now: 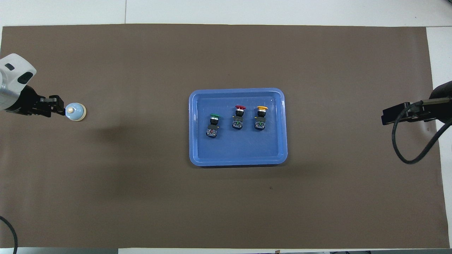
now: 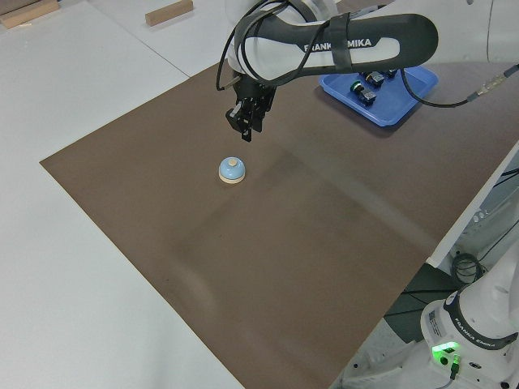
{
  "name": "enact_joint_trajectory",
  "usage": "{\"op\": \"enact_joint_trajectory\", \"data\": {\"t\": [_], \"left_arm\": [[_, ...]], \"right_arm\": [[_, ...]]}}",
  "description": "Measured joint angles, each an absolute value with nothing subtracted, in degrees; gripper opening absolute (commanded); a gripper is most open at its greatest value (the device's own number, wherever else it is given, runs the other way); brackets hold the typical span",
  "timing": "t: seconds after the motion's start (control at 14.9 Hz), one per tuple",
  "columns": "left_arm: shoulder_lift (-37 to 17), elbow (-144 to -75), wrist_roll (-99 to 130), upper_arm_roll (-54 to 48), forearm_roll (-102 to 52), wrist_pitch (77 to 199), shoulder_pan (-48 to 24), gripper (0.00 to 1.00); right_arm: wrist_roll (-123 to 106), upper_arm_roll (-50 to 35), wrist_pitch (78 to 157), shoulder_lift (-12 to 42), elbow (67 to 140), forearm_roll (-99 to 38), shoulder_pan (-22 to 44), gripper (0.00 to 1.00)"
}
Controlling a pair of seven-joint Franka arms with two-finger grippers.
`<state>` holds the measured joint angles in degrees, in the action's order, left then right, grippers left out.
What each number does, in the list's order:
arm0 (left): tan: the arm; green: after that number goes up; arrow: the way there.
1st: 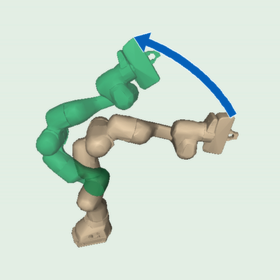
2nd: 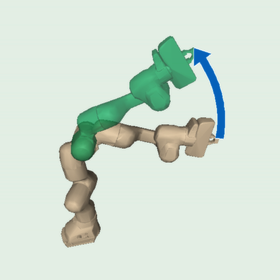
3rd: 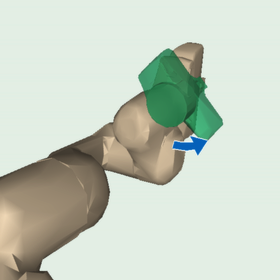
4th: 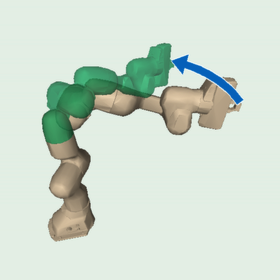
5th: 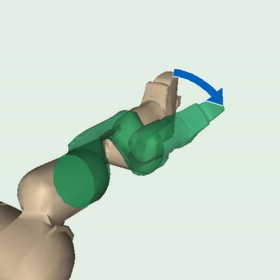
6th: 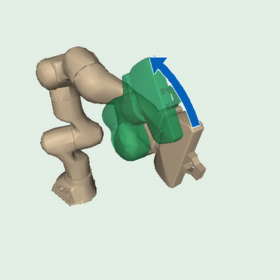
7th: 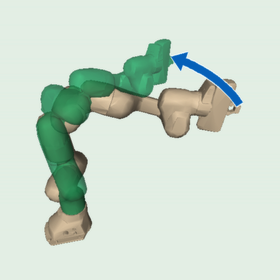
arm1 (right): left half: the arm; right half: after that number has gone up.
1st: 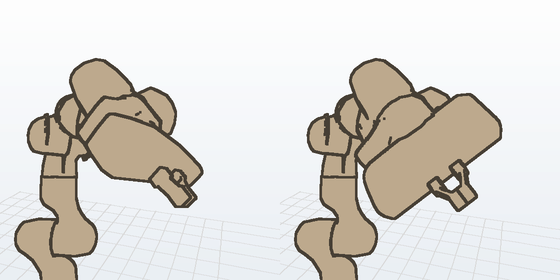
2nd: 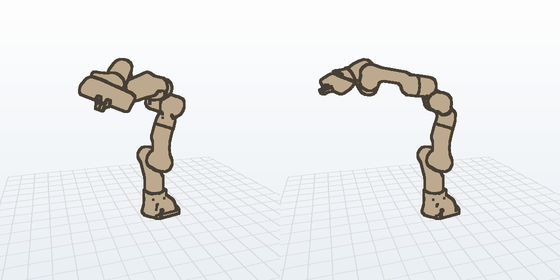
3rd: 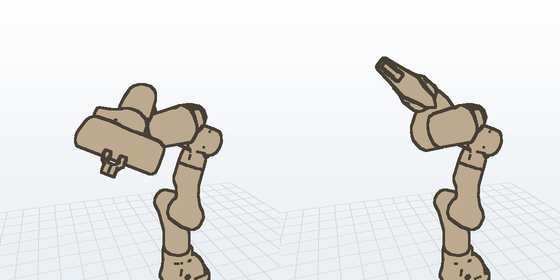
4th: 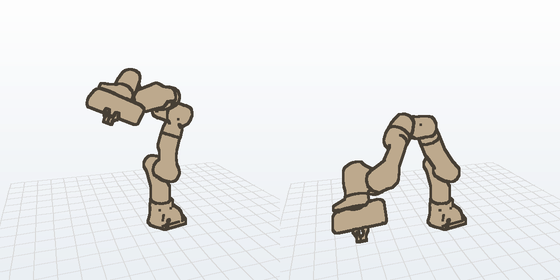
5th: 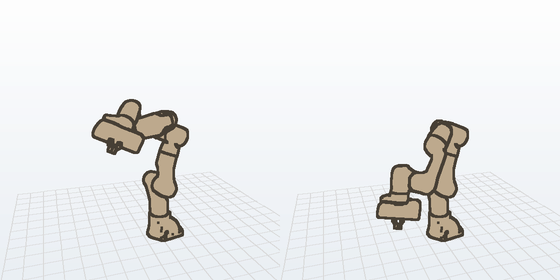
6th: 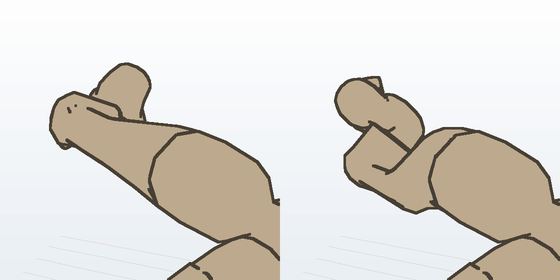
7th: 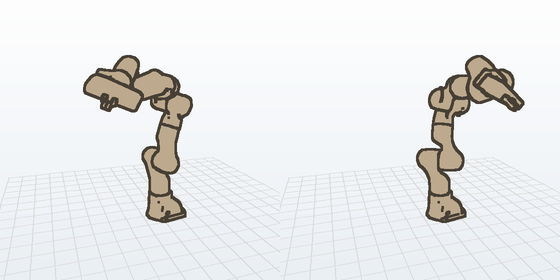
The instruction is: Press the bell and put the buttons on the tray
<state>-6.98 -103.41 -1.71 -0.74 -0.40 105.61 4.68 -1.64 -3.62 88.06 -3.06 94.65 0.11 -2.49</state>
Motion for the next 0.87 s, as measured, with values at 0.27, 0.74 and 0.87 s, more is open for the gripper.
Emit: {"op": "enact_joint_trajectory", "data": {"t": [0.27,0.74,0.87], "left_arm": [[1.4,-103.8,-1.5,-0.9,-0.4,96.0,4.6,1.00],[2.0,-104.7,-1.5,-1.0,-0.4,94.7,3.3,1.00],[2.0,-104.4,-1.5,-1.0,-0.4,94.5,2.7,1.00]], "right_arm": [[-1.6,-3.8,87.8,-3.1,94.6,0.1,-2.6,1.00],[-1.6,-3.6,87.8,-3.1,94.6,0.1,-2.7,1.00],[-1.6,-3.6,87.8,-3.1,94.6,0.1,-2.7,1.00]]}}
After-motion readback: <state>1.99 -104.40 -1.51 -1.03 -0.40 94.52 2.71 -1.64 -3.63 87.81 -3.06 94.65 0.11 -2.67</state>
